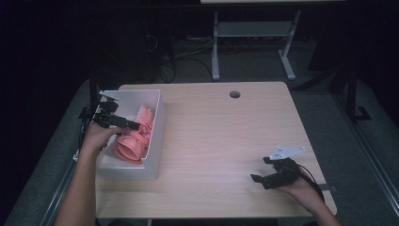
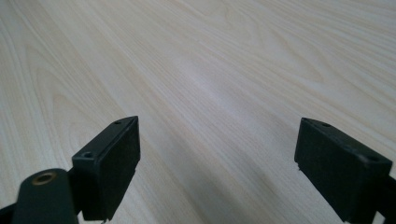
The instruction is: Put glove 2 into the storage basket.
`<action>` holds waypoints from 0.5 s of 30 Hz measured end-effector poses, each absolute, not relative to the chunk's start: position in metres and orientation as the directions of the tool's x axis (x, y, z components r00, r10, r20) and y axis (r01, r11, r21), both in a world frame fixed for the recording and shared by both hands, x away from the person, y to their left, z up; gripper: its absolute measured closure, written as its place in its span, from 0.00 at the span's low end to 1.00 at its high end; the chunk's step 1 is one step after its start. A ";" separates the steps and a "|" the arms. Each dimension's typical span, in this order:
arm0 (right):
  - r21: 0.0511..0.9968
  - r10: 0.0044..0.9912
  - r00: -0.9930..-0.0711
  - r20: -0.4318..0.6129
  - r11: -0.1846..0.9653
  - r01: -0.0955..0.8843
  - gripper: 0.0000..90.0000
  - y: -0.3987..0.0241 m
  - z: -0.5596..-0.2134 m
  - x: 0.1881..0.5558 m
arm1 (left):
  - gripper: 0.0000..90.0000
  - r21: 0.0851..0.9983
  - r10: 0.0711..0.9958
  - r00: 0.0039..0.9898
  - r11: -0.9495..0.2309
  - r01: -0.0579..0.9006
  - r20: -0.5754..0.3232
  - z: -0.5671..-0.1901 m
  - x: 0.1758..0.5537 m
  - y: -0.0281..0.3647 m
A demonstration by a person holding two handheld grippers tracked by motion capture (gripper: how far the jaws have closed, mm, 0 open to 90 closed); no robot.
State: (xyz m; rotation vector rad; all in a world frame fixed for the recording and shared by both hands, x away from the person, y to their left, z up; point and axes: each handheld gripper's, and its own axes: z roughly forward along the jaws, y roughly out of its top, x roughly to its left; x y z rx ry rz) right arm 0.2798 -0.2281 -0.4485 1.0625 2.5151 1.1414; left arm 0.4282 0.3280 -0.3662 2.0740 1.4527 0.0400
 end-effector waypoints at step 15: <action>0.712 0.679 -0.726 0.110 0.456 0.534 0.16 -0.226 -0.448 0.280 | 0.19 0.678 0.771 0.598 -0.319 0.662 -0.221 -0.295 0.394 0.282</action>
